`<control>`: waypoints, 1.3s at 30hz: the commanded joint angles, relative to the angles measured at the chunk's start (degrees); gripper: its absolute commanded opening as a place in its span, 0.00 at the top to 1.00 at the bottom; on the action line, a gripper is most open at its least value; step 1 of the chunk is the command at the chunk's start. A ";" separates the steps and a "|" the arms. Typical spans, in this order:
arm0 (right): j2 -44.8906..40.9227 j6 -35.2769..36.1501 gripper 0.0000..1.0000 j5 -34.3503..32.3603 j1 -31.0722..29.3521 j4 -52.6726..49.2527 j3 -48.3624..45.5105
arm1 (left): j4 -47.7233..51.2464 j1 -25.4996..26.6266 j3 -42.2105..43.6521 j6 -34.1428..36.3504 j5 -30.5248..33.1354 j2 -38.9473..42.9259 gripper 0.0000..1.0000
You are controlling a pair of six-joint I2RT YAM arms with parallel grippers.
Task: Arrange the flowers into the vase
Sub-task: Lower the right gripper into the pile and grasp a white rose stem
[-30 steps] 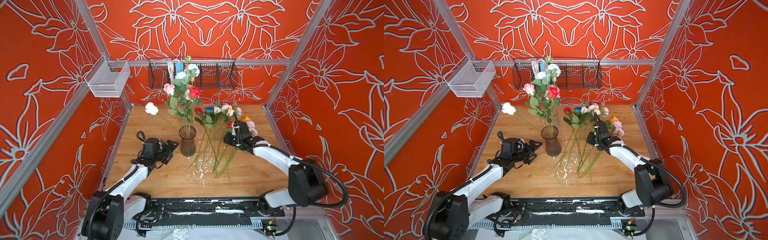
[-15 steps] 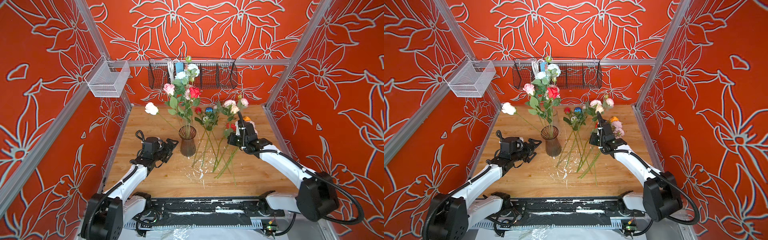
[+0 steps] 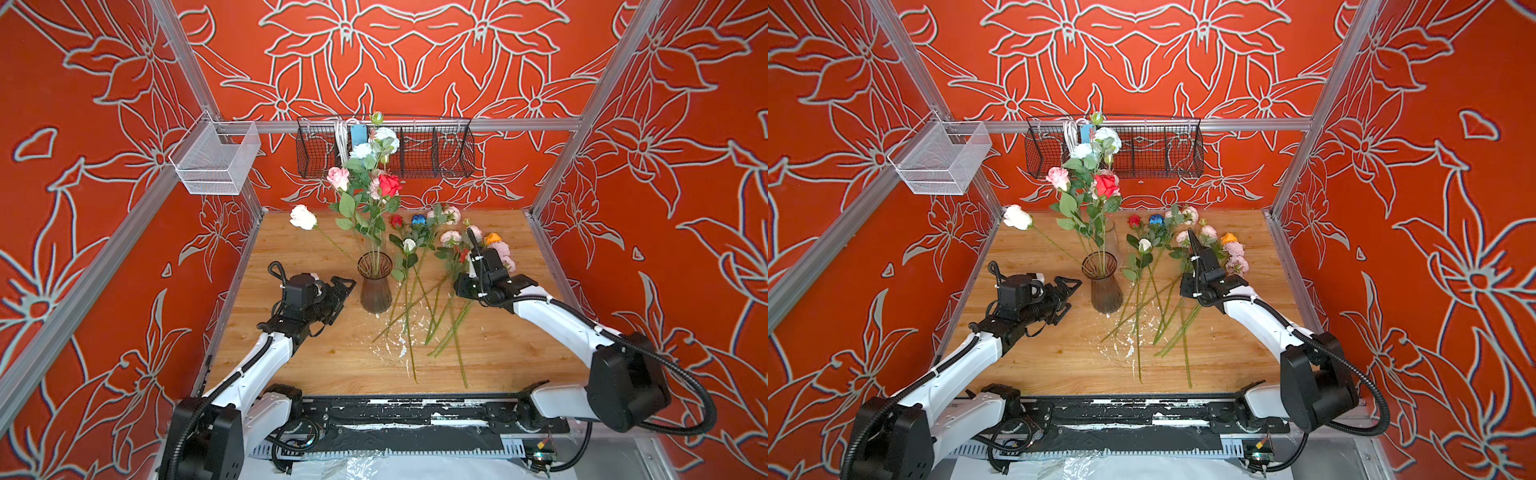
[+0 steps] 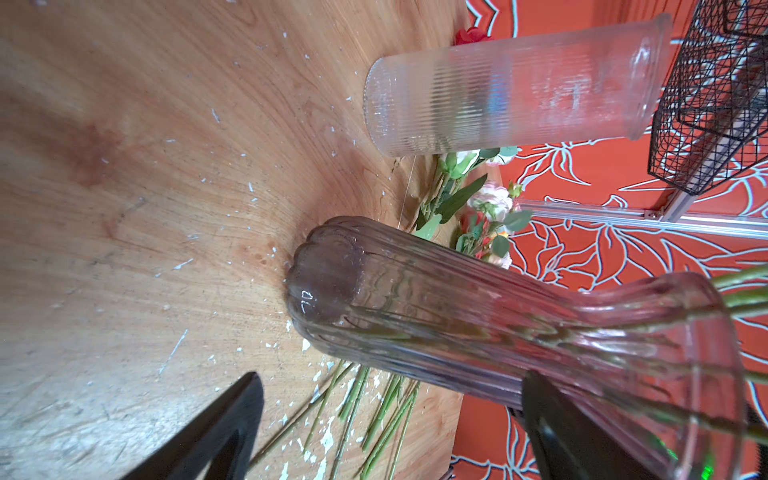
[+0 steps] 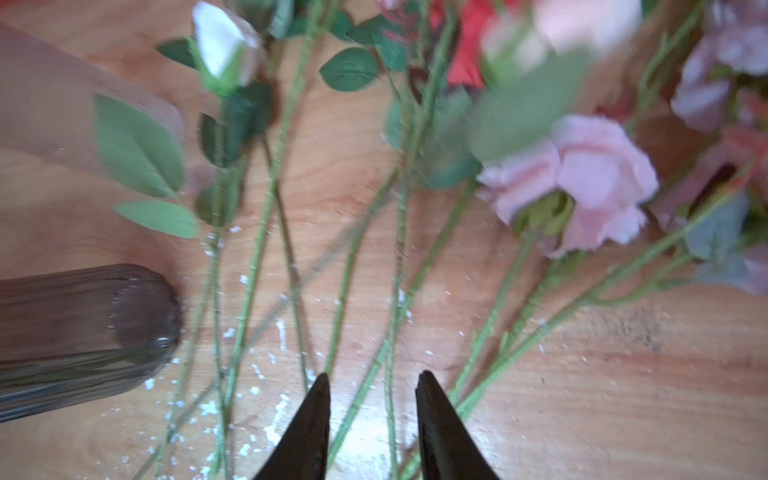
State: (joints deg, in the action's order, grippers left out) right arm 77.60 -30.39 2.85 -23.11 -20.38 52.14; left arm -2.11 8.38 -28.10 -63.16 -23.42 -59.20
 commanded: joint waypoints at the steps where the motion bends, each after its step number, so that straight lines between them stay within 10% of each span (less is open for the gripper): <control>1: 0.30 -0.59 0.63 0.69 -3.76 3.54 2.24 | -0.10 0.41 1.06 0.32 0.81 0.84 0.03; 14: 29.55 -2.23 0.68 7.57 -11.03 5.79 20.40 | 2.46 0.32 4.46 1.46 3.51 8.03 0.02; 39: 32.23 -6.52 0.98 15.02 -7.47 11.78 18.12 | 2.98 0.32 6.66 1.76 8.16 14.81 0.01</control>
State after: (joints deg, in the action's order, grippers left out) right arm 112.14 -35.20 16.84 -31.09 -9.61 70.87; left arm 0.47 8.38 -20.03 -62.33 -16.27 -45.19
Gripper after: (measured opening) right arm 0.060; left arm 0.988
